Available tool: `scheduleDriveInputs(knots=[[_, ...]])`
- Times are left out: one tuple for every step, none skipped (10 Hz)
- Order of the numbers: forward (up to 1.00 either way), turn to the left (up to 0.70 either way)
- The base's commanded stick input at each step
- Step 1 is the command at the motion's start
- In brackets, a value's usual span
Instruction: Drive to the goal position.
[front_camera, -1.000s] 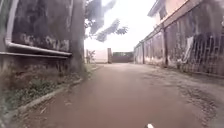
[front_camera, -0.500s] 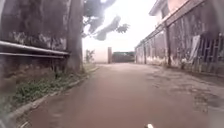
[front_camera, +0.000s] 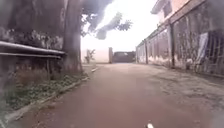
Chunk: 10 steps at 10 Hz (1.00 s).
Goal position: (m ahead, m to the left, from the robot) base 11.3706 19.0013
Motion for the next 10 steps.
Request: scheduleDriveInputs(knots=[[0.70, 0.00], [0.70, 0.00], [0.70, 0.00], [0.70, 0.00], [0.70, 0.00], [0.70, 0.00], [0.70, 0.00], [0.70, 0.00], [0.70, 0.00], [0.70, 0.00]])
